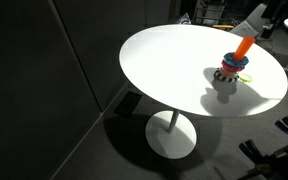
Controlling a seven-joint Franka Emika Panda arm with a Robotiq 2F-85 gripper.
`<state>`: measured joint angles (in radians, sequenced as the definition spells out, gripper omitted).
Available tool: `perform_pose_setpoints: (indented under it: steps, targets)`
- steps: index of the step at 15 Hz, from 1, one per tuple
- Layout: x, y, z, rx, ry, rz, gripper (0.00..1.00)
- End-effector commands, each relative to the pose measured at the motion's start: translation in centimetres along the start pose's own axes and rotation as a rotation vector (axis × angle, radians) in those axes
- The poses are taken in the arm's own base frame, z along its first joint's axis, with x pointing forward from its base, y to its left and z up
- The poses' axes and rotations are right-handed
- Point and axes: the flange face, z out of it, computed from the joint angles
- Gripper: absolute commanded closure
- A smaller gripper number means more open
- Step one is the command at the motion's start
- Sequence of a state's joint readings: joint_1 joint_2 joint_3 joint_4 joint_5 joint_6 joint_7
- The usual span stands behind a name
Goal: Put the yellow ring through the pole
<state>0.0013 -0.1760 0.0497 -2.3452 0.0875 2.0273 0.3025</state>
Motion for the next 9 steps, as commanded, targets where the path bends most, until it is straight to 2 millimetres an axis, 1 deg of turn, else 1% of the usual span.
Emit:
perform_pose_setpoints:
  steps: [1,7,9]
  targets:
    - [0.7,2.9,0.9,-0.01,0.028,0.048,0.0]
    - [2.6,8.2,4.2,-0.047,0.042,0.138,0.0]
    - [3.4,9.7,5.3,-0.061,0.054,0.162,0.0]
